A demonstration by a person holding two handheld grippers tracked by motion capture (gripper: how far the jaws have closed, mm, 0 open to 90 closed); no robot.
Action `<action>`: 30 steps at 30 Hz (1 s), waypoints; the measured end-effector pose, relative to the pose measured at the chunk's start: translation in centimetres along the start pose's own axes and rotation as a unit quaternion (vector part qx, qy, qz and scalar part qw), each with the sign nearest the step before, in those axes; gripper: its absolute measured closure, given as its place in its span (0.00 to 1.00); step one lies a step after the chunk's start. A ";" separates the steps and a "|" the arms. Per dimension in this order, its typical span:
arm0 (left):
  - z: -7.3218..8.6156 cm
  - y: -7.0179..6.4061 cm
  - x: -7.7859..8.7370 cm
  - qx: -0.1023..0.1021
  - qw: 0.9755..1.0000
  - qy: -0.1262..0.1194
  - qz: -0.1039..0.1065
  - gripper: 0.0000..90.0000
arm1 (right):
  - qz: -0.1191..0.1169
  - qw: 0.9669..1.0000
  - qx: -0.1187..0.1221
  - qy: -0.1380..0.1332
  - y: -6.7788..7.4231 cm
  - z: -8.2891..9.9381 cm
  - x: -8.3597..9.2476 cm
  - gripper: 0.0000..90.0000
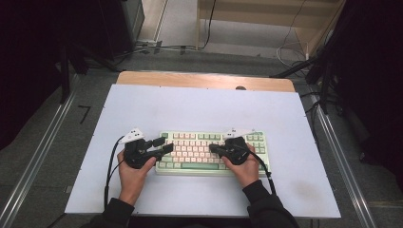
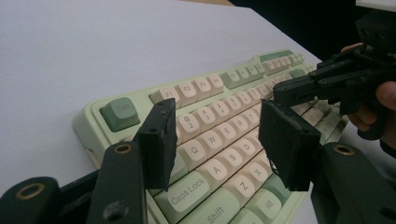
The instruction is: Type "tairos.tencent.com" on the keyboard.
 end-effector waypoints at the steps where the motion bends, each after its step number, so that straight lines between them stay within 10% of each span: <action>1: 0.0 0.0 0.0 0.000 1.000 0.000 0.000 0.54 | 0.001 1.000 0.001 0.003 0.0 0.0 0.0 0.97; 8: -0.1 0.0 0.1 -0.002 1.000 -0.002 0.001 0.54 | -0.012 1.000 -0.004 -0.019 0.4 -0.7 0.7 0.91; 21: -0.1 -0.4 -0.1 -0.005 1.000 -0.002 0.004 0.53 | -0.024 0.997 -0.029 -0.074 -0.2 -2.1 3.2 0.42; 30: -0.4 -0.6 -0.4 -0.001 1.000 -0.007 0.005 0.53 | -0.021 0.997 -0.029 -0.073 -0.2 -2.0 3.3 0.38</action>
Point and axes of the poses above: each handheld gripper's, and its own axes: x roughly backward along the jaws, z roughly out of its underside, y roughly to its left, the point moved 10 cm from there along -x, roughly forward along the jaws, and after that the axes turned 5 degrees about -z, right-handed, at the moved point
